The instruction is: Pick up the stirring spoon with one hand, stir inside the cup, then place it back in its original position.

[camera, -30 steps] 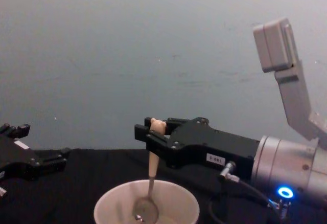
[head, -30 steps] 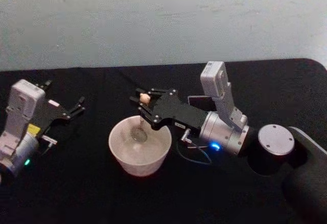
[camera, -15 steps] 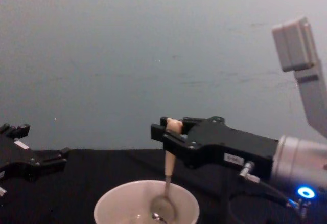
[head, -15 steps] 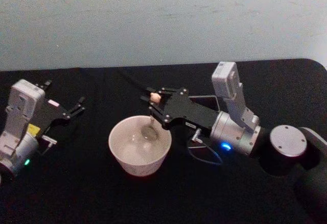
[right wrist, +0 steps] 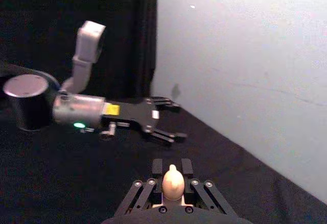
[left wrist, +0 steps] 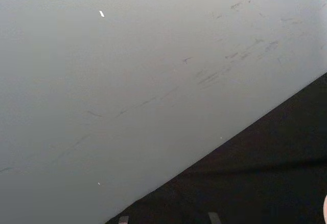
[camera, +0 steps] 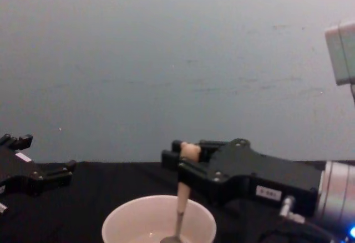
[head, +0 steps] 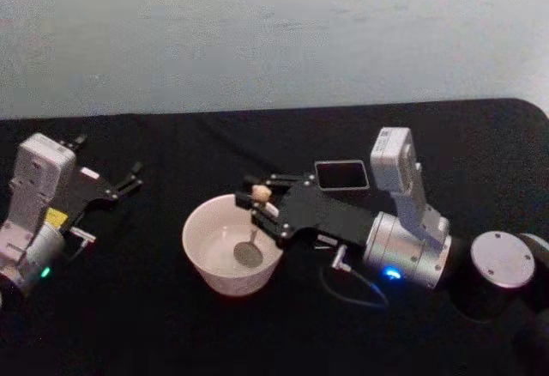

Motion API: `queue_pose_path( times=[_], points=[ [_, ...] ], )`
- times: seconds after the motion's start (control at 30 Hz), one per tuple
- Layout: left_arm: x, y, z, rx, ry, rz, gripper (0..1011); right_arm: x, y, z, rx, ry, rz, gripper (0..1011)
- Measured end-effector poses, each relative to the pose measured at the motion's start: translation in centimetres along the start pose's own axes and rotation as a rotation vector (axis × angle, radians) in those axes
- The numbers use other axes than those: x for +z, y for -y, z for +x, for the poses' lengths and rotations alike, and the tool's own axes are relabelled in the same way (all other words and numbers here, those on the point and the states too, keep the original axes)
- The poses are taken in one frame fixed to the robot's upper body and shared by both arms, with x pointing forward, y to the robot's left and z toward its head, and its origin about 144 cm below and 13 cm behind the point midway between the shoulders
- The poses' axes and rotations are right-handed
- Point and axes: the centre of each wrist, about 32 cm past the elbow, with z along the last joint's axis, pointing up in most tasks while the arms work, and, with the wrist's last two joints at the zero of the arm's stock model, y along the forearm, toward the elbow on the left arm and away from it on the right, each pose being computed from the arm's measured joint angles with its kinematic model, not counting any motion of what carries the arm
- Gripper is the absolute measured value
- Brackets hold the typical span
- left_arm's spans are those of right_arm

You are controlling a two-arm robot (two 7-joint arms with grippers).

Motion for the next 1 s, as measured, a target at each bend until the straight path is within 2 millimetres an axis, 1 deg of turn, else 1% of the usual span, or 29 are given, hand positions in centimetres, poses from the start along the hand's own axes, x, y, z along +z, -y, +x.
queue_pose_path(
  times=[0.13, 0.3, 0.43, 0.53, 0.7, 1.0],
  points=[
    [0.0, 0.0, 0.0, 0.0, 0.0, 0.0, 1001, -0.1, -0.5, -0.6, 0.027, -0.008, 0.005, 212],
    [0.0, 0.0, 0.0, 0.0, 0.0, 0.0, 1001, -0.1, -1.9, -1.1, 0.048, -0.018, 0.017, 212],
    [0.0, 0.0, 0.0, 0.0, 0.0, 0.0, 1001, -0.2, -3.0, -0.8, 0.026, -0.012, 0.023, 212],
    [0.0, 0.0, 0.0, 0.0, 0.0, 0.0, 1001, -0.3, -3.4, -0.7, 0.005, -0.005, 0.021, 212],
    [0.0, 0.0, 0.0, 0.0, 0.0, 0.0, 1001, -0.4, -3.6, -0.1, -0.041, -0.001, 0.015, 212],
    [0.0, 0.0, 0.0, 0.0, 0.0, 0.0, 1001, -0.4, -3.2, 0.6, -0.086, -0.004, 0.015, 212]
  ],
)
